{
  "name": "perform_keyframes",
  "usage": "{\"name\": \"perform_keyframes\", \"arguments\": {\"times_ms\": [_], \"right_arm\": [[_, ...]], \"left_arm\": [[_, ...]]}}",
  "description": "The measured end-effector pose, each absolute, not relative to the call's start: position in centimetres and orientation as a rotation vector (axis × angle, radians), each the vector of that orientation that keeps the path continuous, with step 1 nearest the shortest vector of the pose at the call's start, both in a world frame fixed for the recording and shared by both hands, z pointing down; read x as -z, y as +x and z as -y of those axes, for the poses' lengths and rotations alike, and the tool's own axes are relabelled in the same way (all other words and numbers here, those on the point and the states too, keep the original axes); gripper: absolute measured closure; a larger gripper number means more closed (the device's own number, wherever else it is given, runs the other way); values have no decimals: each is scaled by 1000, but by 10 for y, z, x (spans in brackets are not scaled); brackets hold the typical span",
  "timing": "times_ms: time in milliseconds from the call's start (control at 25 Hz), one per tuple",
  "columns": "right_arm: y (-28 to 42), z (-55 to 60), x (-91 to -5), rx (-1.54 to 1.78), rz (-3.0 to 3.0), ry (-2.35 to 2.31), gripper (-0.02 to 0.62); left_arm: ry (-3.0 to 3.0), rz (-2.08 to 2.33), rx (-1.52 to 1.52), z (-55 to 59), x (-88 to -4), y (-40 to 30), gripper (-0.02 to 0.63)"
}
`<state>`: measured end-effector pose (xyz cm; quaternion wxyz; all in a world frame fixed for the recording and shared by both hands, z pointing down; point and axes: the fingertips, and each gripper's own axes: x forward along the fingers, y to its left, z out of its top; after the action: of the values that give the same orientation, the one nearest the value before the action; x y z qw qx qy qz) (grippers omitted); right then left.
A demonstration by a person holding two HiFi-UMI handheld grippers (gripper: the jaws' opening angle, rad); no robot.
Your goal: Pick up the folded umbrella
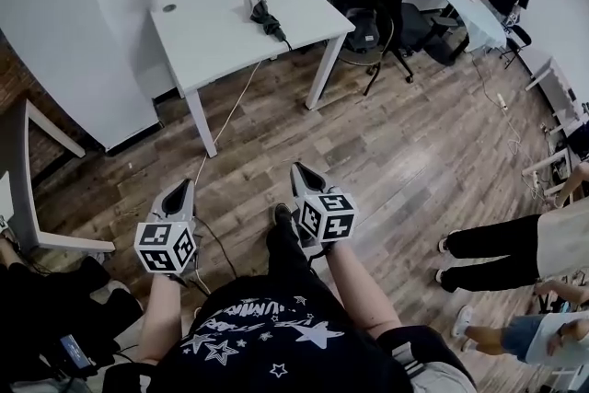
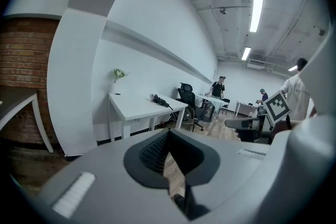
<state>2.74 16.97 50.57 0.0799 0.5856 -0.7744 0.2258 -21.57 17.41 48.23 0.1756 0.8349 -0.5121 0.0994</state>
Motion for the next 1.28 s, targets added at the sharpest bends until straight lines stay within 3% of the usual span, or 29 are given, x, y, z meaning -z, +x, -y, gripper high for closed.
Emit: {"name": "perform_keyframes", "arguments": {"times_ms": [960,1280], "right_arm": [[149,110,-506,-754,2424,1544,578],[156,157,-512,-764,2431,1505,578]], "left_arm": [[2268,1584,-288,79,-466,-82,603],[2223,1620,-276,117,-468,-78,603]]}}
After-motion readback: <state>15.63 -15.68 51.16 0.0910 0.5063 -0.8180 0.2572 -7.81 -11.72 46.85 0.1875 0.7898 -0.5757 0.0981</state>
